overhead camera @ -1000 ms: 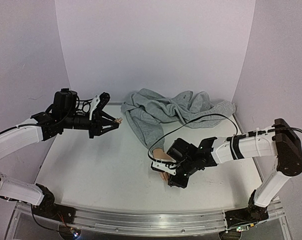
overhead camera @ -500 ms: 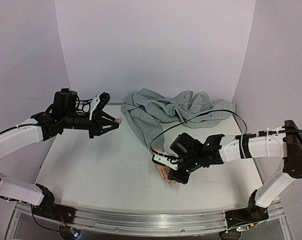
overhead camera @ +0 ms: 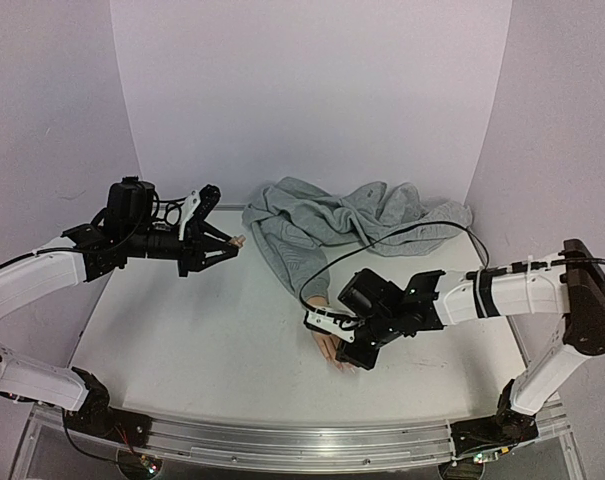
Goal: Paint the nails
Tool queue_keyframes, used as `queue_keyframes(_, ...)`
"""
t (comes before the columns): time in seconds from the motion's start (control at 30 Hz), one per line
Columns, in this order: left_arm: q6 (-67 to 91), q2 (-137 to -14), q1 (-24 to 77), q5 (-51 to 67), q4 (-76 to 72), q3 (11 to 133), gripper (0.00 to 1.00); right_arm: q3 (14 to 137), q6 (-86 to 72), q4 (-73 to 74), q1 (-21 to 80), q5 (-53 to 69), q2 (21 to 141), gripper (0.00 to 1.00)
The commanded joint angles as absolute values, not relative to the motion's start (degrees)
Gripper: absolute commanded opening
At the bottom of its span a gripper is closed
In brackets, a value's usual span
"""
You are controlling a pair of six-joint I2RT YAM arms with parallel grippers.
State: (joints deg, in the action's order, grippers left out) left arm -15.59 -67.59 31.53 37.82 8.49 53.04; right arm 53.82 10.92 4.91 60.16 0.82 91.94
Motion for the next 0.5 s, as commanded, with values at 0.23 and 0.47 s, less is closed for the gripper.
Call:
queue_keyframes(0.23, -15.73, -66.9, 31.2, 38.6, 5.98, 54.03, 0.0, 54.56, 12.17, 6.35, 60.42, 1.74, 93.34, 0.0)
queue_keyframes(0.47, -15.74, -67.05, 31.2, 38.69, 5.98, 54.1, 0.0, 54.67, 12.35, 6.15, 60.43, 2.02, 93.86, 0.0)
